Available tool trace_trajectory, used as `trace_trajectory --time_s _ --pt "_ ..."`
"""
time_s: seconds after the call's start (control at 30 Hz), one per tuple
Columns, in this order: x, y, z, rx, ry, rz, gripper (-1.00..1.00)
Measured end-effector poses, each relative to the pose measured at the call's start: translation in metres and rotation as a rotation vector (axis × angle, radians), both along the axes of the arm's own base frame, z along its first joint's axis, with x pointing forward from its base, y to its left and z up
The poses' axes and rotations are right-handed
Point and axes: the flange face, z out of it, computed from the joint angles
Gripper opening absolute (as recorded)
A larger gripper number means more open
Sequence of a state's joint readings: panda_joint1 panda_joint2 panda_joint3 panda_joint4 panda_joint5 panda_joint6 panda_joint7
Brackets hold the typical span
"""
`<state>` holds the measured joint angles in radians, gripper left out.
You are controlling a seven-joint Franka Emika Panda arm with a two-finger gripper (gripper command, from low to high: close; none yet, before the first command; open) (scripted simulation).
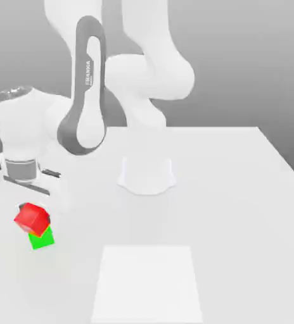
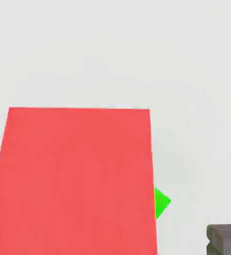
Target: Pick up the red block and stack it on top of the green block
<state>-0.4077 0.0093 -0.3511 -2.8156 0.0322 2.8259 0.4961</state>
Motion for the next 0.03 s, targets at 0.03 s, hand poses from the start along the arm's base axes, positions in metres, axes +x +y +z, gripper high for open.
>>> trace_trajectory --time_s 0.03 --pt "0.0001 -0.0003 0.0075 0.001 -0.001 -0.001 1.0"
